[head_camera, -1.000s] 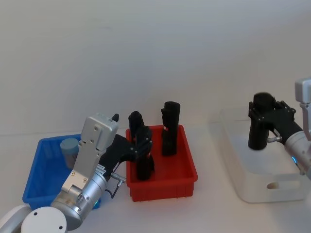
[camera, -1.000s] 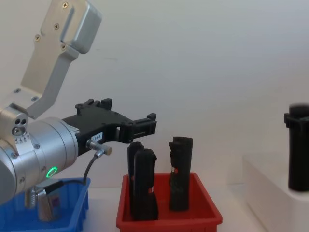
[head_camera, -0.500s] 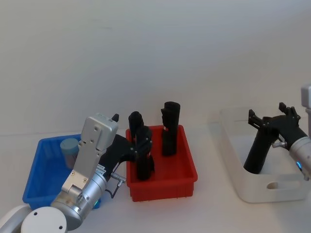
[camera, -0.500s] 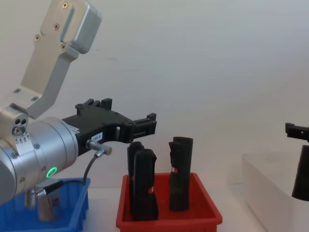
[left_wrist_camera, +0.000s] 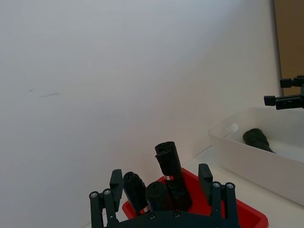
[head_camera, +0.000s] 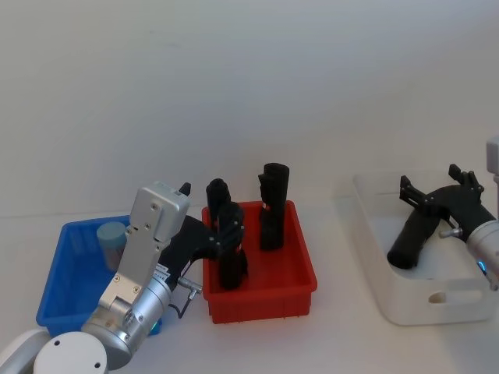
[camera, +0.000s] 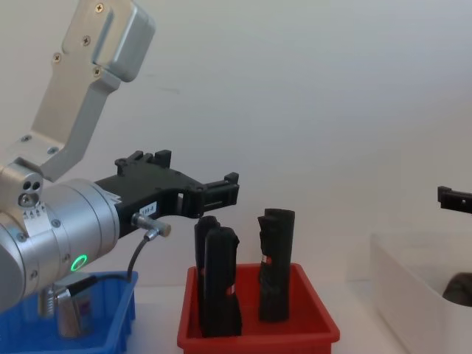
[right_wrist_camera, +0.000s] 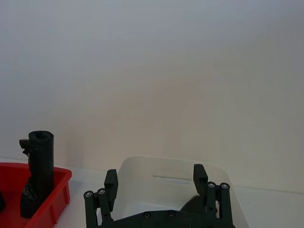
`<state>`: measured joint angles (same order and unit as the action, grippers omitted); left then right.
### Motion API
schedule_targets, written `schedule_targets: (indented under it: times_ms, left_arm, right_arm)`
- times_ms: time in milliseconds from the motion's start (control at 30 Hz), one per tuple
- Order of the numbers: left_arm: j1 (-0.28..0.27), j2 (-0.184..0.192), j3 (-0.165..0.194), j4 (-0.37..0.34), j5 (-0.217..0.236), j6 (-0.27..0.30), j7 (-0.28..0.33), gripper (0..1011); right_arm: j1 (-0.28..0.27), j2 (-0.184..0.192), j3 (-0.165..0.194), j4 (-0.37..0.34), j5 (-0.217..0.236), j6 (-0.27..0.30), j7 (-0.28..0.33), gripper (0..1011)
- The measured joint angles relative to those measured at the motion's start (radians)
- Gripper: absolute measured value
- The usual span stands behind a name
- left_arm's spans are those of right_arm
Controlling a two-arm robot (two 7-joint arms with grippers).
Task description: Pick the cotton swabs from the blue box and place them into the white box.
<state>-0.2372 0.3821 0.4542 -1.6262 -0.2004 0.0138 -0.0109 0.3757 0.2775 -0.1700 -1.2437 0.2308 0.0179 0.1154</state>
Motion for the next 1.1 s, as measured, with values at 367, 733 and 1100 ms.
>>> schedule_targets:
  times_ms: [367, 733, 1100]
  left_arm:
    - [0.000, 0.000, 0.000, 0.000, 0.000, 0.000, 0.000, 1004]
    - [0.000, 0.000, 0.000, 0.000, 0.000, 0.000, 0.000, 1004]
    - [0.000, 0.000, 0.000, 0.000, 0.000, 0.000, 0.000, 1004]
  right_arm:
    - [-0.002, 0.001, 0.001, -0.003, 0.000, -0.003, 0.003, 1002]
    - [-0.003, 0.002, 0.002, -0.004, 0.000, -0.005, 0.004, 1002]
    - [-0.003, 0.002, 0.002, -0.004, 0.000, -0.005, 0.004, 1002]
